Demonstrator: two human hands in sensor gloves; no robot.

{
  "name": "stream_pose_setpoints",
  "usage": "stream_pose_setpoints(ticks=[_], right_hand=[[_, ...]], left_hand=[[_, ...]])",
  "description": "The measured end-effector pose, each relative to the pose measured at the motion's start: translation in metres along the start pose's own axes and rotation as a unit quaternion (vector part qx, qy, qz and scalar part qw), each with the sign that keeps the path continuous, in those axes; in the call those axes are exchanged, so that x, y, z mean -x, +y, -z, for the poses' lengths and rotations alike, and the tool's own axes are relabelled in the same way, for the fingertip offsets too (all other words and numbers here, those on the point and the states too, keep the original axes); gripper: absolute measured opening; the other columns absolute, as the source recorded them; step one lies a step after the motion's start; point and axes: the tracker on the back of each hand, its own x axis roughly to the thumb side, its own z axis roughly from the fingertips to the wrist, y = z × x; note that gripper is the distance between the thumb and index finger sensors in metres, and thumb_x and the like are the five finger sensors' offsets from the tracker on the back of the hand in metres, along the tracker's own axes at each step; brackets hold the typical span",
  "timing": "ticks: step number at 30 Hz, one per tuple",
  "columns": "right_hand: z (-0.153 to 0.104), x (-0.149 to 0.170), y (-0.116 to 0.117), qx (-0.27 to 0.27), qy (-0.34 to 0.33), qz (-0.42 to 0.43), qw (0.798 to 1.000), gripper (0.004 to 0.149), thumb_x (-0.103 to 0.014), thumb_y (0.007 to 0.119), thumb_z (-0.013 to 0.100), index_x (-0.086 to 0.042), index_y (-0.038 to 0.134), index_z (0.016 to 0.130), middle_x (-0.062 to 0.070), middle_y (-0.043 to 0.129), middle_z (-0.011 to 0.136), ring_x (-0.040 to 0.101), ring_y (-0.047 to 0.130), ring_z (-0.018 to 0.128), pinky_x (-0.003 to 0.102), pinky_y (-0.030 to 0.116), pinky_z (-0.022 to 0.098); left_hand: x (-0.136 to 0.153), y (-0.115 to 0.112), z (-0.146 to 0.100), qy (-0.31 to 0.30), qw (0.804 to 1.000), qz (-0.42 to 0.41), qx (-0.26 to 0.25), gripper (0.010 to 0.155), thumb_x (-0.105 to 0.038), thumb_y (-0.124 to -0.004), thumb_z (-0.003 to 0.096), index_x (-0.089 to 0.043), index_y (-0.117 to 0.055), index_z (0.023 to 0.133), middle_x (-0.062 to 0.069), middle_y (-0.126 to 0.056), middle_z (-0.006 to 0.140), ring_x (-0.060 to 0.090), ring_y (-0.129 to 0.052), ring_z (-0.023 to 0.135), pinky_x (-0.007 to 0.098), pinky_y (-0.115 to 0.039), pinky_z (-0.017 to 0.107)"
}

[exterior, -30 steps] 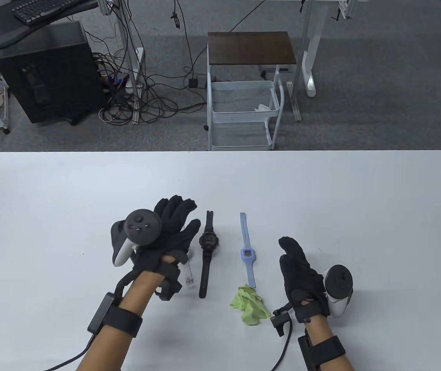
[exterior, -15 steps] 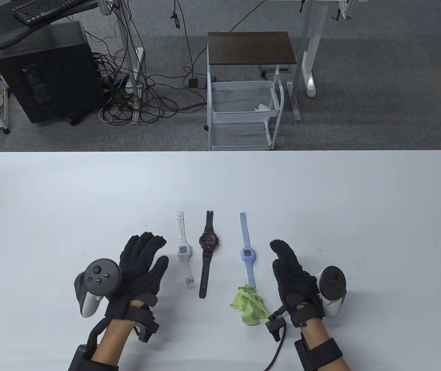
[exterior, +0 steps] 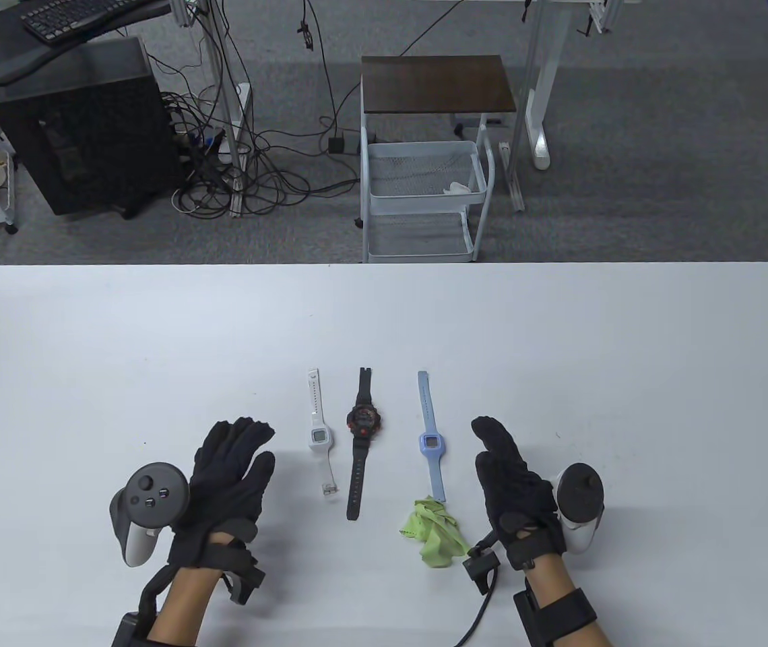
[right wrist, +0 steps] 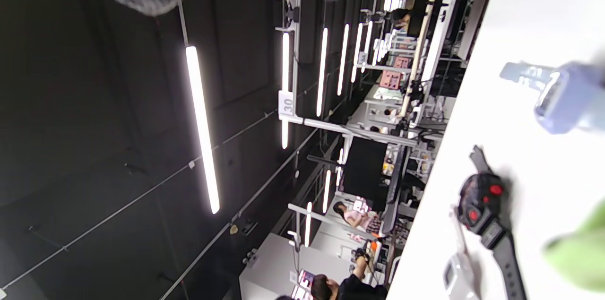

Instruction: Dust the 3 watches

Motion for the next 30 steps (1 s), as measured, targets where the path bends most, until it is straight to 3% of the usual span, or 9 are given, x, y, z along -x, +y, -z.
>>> stream_pose_setpoints(ticks=[3,30], right_hand=[[0.0,0.0009,0.001,-0.004,-0.001,0.002,1.0,0.089,-0.068,0.062,0.046,-0.004,0.044,0.105,0.036,0.031,0.107,0.068,0.032,0.089,0.083,0.013,0.046],[-0.001,0.0019,0.0027,-0.016,0.004,-0.01,1.0,0.088,-0.068,0.062,0.046,-0.004,0.045,0.105,0.037,0.031,0.106,0.069,0.033,0.088,0.083,0.014,0.046]], left_hand=[[0.0005,-0.0016,0.0008,-0.004,1.0,-0.01,0.009,0.068,-0.063,-0.057,0.0597,-0.024,-0.046,0.115,0.011,-0.038,0.123,0.049,-0.023,0.113,0.071,-0.019,0.073],[0.0006,-0.0041,0.0019,-0.002,0.998,-0.052,0.022,0.068,-0.062,-0.055,0.0602,-0.025,-0.042,0.115,0.01,-0.034,0.123,0.048,-0.021,0.114,0.071,-0.018,0.073]])
